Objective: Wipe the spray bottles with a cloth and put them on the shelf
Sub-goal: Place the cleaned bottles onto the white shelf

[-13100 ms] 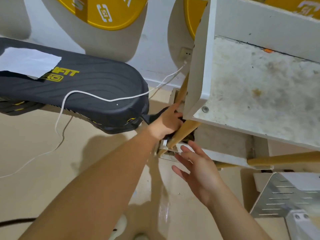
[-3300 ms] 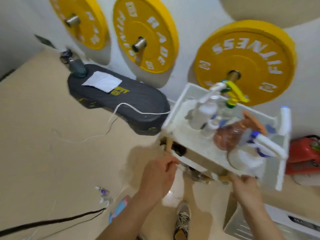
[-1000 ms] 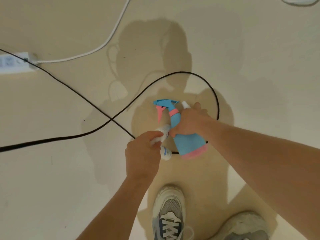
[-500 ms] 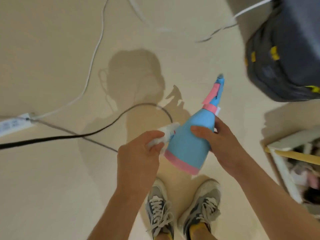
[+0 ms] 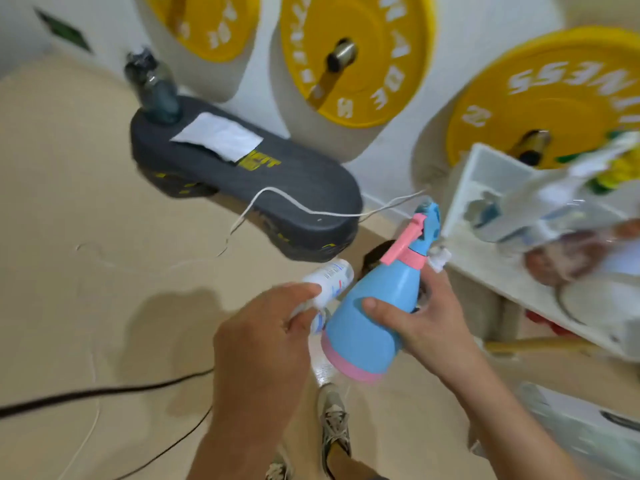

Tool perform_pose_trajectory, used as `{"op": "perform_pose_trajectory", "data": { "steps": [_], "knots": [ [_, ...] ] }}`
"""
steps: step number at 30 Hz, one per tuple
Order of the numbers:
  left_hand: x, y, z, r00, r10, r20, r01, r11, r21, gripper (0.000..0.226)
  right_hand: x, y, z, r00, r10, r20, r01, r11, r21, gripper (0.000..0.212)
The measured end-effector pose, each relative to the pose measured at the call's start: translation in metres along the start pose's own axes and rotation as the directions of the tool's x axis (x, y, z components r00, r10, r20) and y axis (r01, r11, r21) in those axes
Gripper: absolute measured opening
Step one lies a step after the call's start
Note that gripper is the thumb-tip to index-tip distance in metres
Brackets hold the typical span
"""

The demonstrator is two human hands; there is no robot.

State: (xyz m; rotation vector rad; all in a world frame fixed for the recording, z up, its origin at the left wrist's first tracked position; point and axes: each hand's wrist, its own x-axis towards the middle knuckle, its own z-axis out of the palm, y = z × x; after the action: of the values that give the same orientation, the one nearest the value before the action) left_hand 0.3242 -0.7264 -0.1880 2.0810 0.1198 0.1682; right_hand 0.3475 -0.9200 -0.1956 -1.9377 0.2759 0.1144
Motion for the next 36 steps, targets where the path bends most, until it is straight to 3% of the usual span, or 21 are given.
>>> {"op": "perform_pose_trajectory", "data": {
  "steps": [4,8,10,13,17,20,23,28,33,36],
  "knots": [
    [0.001,0.084,0.007,0.984,0.122,0.133,-0.127,0.992,0.026,0.035,-0.039,-0.023,-0.068,0.938,-0.192,-0.288,0.108,0.953,-0.283,0.074],
    [0.004,0.155,0.032,0.930,0.302,0.209,-0.315,0.949,0.031,0.026,-0.058,-0.017,-0.129,0.854,-0.225,-0.468,0.080,0.948,-0.308,0.084],
    [0.008,0.184,0.051,0.890,0.327,0.316,-0.363,0.930,0.061,0.027,-0.063,-0.005,-0.156,0.823,-0.227,-0.521,0.044,0.940,-0.339,0.085],
    [0.020,0.211,0.094,0.846,0.226,0.482,-0.383,0.887,0.257,0.028,-0.059,0.023,-0.185,0.811,-0.213,-0.546,-0.015,0.924,-0.382,0.081],
    [0.042,0.213,0.162,0.791,0.267,0.551,-0.513,0.781,0.357,0.037,-0.018,0.053,-0.207,0.819,-0.242,-0.521,0.020,0.918,-0.395,0.076],
    [0.066,0.216,0.205,0.770,0.161,0.617,-0.529,0.702,0.477,0.043,0.019,0.068,-0.215,0.834,-0.261,-0.485,0.056,0.917,-0.396,0.071],
    [0.090,0.212,0.238,0.738,0.111,0.666,-0.540,0.690,0.483,0.039,0.050,0.083,-0.214,0.800,-0.272,-0.535,0.073,0.929,-0.363,0.079],
    [0.112,0.204,0.273,0.681,0.061,0.730,-0.592,0.631,0.501,0.028,0.084,0.115,-0.202,0.849,-0.204,-0.488,0.058,0.953,-0.298,0.091],
    [0.117,0.177,0.289,0.713,0.029,0.700,-0.543,0.654,0.526,0.021,0.089,0.128,-0.185,0.817,-0.193,-0.543,0.044,0.961,-0.274,0.091],
    [0.120,0.172,0.292,0.742,0.030,0.670,-0.509,0.675,0.533,0.044,0.091,0.130,-0.178,0.771,-0.176,-0.612,0.031,0.970,-0.240,0.089]
  ]
}}
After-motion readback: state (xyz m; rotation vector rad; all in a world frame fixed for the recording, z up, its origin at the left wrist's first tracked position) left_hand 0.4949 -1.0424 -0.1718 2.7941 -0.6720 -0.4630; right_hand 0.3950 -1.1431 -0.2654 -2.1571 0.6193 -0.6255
